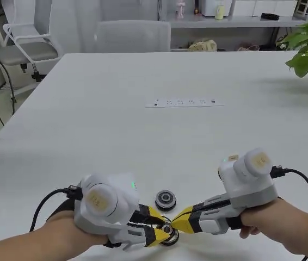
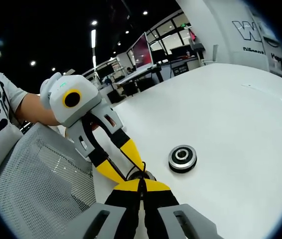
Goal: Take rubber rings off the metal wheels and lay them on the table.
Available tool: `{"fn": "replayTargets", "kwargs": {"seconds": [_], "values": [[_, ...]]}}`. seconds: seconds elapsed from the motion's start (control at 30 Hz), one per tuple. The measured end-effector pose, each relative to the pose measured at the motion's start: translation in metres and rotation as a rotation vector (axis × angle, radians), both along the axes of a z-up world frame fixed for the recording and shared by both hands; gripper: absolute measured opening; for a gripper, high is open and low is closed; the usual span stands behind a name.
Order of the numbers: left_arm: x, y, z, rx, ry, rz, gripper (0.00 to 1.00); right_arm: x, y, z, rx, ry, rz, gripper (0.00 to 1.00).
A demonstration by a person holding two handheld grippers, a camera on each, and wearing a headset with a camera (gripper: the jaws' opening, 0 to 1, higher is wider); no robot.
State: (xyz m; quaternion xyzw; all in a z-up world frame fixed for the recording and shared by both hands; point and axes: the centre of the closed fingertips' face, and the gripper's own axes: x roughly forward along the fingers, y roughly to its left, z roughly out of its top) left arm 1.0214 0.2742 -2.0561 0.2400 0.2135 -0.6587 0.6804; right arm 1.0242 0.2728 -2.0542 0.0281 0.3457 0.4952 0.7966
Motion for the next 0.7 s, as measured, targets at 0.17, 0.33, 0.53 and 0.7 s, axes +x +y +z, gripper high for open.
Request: {"fn": "replayTargets", "kwargs": {"seconds": [0.17, 0.33, 0.53, 0.7], "values": [[0.001, 0.004, 0.007, -0.017, 0.004, 0.010, 0.12, 0.001, -0.002, 0.001, 0.004, 0.002, -0.006, 0.00], [-0.001, 0.007, 0.013, -0.036, 0.011, 0.020, 0.14, 0.001, -0.002, 0.002, 0.008, 0.003, -0.011, 0.00], [-0.001, 0.009, 0.025, -0.075, 0.023, 0.040, 0.18, 0.001, -0.002, 0.002, 0.012, 0.004, -0.011, 0.00], [0.000, 0.013, 0.031, -0.096, 0.025, 0.055, 0.21, 0.001, -0.001, 0.003, 0.015, 0.004, -0.011, 0.00]]}}
